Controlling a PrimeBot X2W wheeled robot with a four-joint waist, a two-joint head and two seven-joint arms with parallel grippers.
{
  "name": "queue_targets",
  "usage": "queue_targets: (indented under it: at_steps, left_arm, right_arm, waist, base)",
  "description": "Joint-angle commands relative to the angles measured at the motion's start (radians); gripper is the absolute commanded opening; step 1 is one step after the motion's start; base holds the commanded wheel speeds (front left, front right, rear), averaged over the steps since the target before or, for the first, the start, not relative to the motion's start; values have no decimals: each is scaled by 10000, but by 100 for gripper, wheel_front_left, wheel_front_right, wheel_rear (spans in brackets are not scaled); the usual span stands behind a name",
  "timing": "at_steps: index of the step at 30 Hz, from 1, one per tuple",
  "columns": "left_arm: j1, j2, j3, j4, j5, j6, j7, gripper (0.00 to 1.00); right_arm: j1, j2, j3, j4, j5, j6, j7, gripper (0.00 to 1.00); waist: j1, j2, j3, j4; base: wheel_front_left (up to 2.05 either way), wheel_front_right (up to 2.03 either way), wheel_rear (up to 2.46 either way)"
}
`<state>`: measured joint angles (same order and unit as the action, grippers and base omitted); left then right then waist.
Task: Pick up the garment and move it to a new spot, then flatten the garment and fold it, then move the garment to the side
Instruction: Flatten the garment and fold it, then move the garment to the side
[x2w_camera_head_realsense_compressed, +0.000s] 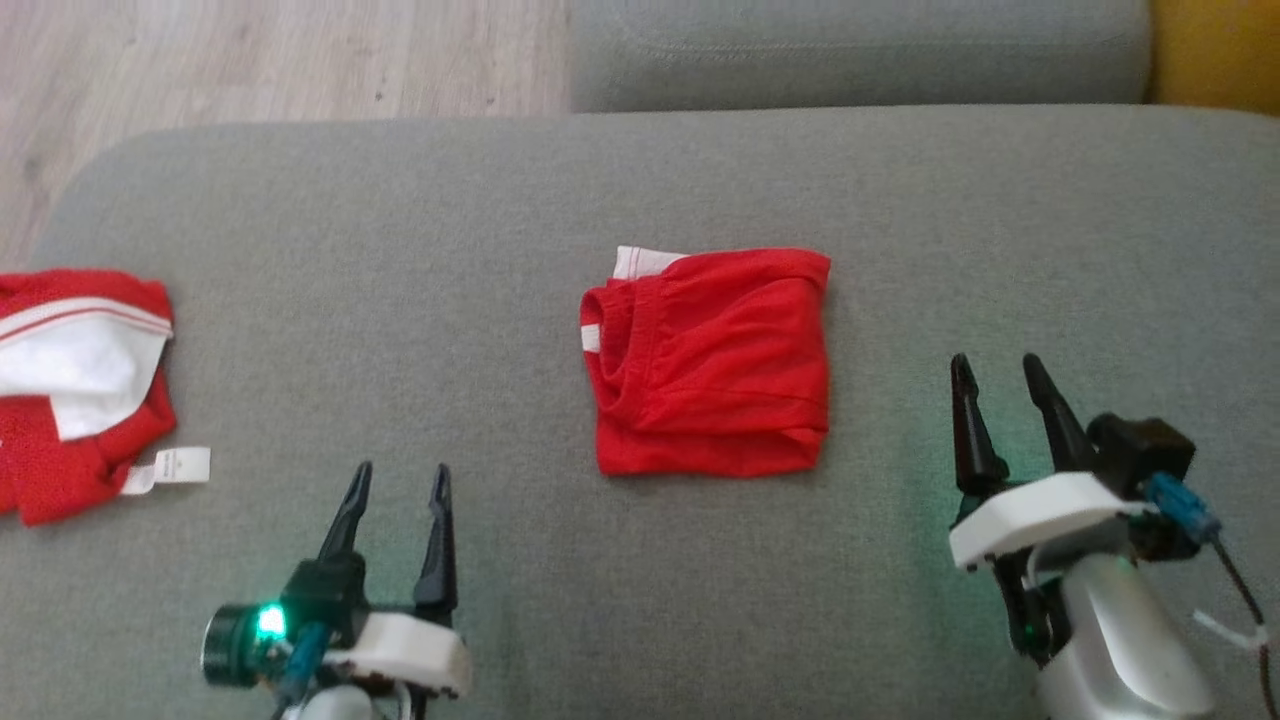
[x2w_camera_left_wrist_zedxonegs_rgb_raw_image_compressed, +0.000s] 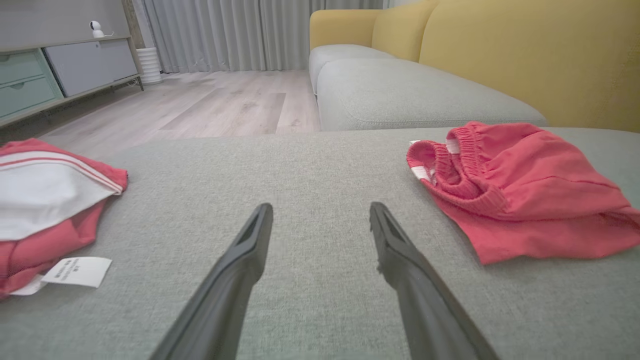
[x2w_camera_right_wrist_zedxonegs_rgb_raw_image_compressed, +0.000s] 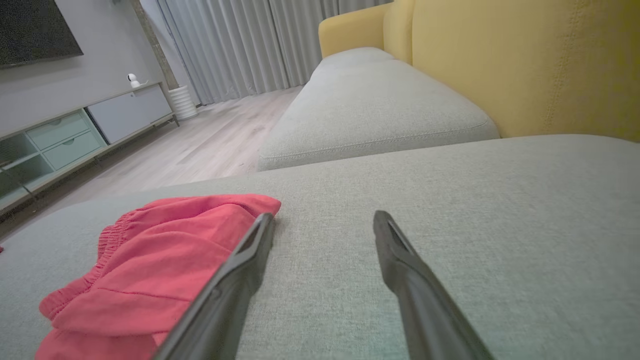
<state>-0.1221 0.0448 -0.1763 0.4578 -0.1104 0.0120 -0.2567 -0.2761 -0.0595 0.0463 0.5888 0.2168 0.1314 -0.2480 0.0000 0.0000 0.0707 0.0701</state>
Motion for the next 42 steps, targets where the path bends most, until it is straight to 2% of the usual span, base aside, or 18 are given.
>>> queue_targets:
  at_steps: [1, 8, 13, 24, 30, 35, 36, 37, 38, 42]
  left_arm:
    - [168, 62, 457, -378, 151, 133, -51, 100]
    - [1004, 58, 619, -543, 291, 228, -51, 100]
    - [1094, 57, 516, -567, 158, 225, -51, 100]
    - [483, 56, -158, -457, -61, 46, -51, 100]
    - [286, 55, -432, -285, -111, 14, -51, 100]
    - [259, 55, -438, -220, -116, -12, -51, 100]
    - [257, 55, -423, -224, -122, -13, -51, 100]
    - [262, 55, -398, -230, -128, -6, -51, 100]
    - [276, 55, -367, -238, -135, 6, -51, 100]
    - [306, 55, -280, -236, -164, -6, -51, 100]
  right_arm:
    - [21, 91, 201, -392, -115, -7, -136, 100]
    - [903, 92, 457, -397, 112, -7, -137, 100]
    - [986, 92, 593, -304, 315, -7, -137, 100]
    - [-883, 93, 1099, 468, 640, -7, -137, 100]
    - [-2104, 93, 901, 2272, 264, -7, -137, 100]
    - [-2643, 93, 333, 4099, -376, -7, -137, 100]
    - [-2695, 93, 270, 4312, -423, -7, -137, 66]
    - [-2731, 93, 247, 4446, -449, -7, -137, 27]
    - [-2756, 93, 218, 4524, -458, -7, -137, 0]
    - [-2726, 93, 31, 4145, -521, -7, -137, 0]
  waist:
    - [0, 0, -212, -150]
    - [0, 0, -496, -298]
    - [0, 0, -383, -219]
    - [0, 0, 487, 750]
    - [0, 0, 823, 1573]
    - [0, 0, 983, 1943]
    - [0, 0, 1003, 1959]
    - [0, 0, 1017, 1946]
    - [0, 0, 1028, 1908]
    - [0, 0, 957, 1492]
  base:
    - [0, 0, 0]
    - [0, 0, 0]
    - [0, 0, 0]
    - [0, 0, 0]
    - [0, 0, 0]
    - [0, 0, 0]
    - [0, 0, 0]
    - [0, 0, 0]
    - [0, 0, 0]
    - [0, 0, 0]
